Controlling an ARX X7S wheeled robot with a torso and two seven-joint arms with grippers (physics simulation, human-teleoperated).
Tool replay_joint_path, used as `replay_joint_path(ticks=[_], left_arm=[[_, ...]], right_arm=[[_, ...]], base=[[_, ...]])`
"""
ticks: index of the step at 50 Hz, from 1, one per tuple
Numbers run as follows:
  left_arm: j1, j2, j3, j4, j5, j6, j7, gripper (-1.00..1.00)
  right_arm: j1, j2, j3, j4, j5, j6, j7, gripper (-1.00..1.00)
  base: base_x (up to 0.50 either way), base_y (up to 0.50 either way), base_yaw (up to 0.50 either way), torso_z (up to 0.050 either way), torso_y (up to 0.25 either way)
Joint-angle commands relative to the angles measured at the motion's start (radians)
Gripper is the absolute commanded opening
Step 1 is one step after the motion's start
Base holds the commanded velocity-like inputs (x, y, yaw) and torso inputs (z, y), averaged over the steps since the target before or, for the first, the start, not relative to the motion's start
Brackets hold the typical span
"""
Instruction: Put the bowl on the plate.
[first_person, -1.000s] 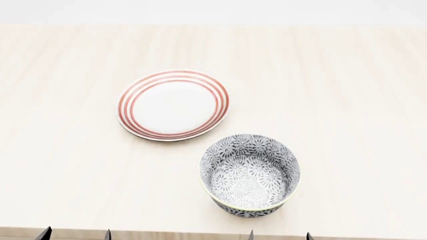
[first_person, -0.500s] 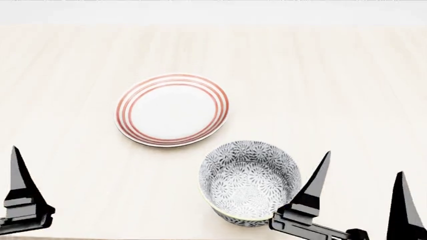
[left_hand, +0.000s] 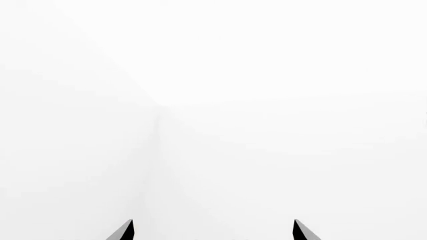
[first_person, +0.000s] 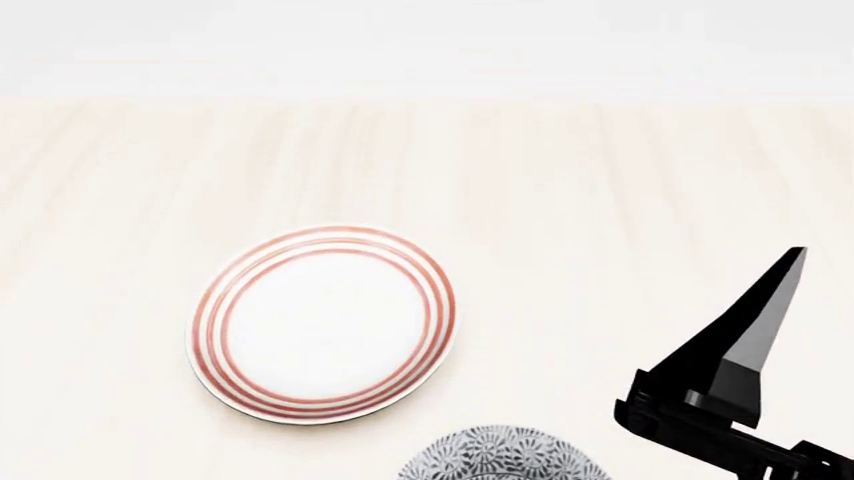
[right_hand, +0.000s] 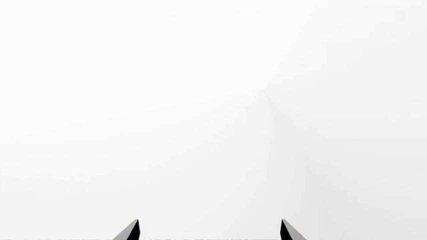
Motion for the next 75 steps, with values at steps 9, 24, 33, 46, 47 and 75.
replay_joint_path(ticks=[9, 24, 33, 46, 47, 75], left_arm=[[-0.140, 0.067, 0.170, -0.125, -0.176, -0.630, 0.134, 1.00], [-0.284, 0.136, 0.356, -0.284, -0.551, -0.979, 0.123, 1.00], [-0.301, 0.127, 0.352, -0.319, -0.808, -1.063, 0.046, 1.00], [-0.327, 0.128, 0.287, -0.345, -1.010, -1.081, -0.077, 1.00], [-0.329, 0.127, 0.284, -0.341, -1.026, -1.081, -0.088, 1.00], [-0.354, 0.077, 0.376, -0.528, -1.101, -1.063, -0.170, -1.00]], right_arm=[[-0.016, 0.014, -0.023, -0.014, -0.020, 0.012, 0.001, 1.00], [-0.022, 0.034, -0.042, -0.013, -0.006, 0.016, 0.010, 1.00], [-0.022, 0.042, -0.050, -0.010, -0.006, 0.015, 0.019, 1.00], [-0.017, 0.052, -0.052, 0.014, -0.008, -0.004, 0.030, 1.00], [-0.018, 0.052, -0.054, 0.015, -0.009, -0.005, 0.030, 1.00], [-0.023, 0.067, -0.076, 0.037, -0.011, -0.017, 0.049, 1.00]], base=[[0.00, 0.00, 0.00, 0.000, 0.000], [0.00, 0.00, 0.00, 0.000, 0.000], [0.00, 0.00, 0.00, 0.000, 0.000], [0.00, 0.00, 0.00, 0.000, 0.000], [0.00, 0.00, 0.00, 0.000, 0.000], [0.00, 0.00, 0.00, 0.000, 0.000]])
